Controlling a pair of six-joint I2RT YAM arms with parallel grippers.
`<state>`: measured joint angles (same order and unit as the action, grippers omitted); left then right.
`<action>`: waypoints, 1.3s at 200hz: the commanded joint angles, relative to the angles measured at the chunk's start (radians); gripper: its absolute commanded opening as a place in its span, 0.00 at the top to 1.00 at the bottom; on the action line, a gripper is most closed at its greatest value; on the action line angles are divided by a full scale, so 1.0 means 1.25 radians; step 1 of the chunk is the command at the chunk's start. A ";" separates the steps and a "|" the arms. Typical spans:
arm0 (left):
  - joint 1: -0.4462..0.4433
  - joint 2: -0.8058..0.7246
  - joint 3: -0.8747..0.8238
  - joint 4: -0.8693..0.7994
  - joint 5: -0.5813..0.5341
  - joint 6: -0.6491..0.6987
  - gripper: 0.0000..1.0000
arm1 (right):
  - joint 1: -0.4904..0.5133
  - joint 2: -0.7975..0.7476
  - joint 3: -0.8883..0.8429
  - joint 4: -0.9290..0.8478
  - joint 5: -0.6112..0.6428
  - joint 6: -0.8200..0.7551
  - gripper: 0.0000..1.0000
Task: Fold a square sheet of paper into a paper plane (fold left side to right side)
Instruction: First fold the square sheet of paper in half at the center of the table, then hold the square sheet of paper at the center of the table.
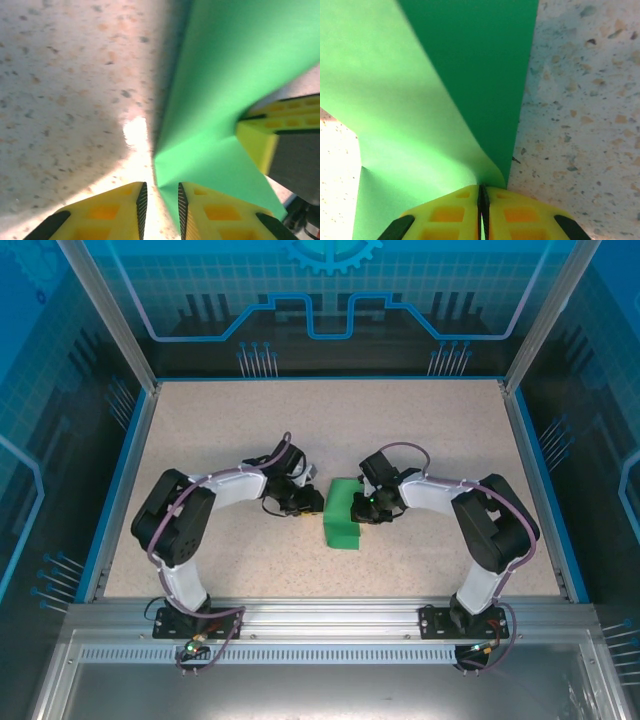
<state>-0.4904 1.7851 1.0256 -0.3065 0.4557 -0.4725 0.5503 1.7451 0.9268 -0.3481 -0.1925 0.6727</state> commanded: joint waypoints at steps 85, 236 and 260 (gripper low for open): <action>-0.106 0.096 0.023 0.137 0.039 -0.087 0.73 | 0.019 0.024 -0.027 -0.023 0.001 -0.004 0.88; -0.122 0.110 -0.025 0.128 0.001 -0.087 0.73 | -0.034 -0.006 0.037 0.135 -0.099 -0.013 0.89; -0.124 0.106 -0.025 0.124 0.001 -0.083 0.73 | -0.033 0.037 0.064 0.120 -0.089 -0.017 0.89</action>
<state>-0.6250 1.9064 1.0199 -0.1143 0.4946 -0.5777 0.5114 1.7401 0.9627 -0.1982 -0.2893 0.6544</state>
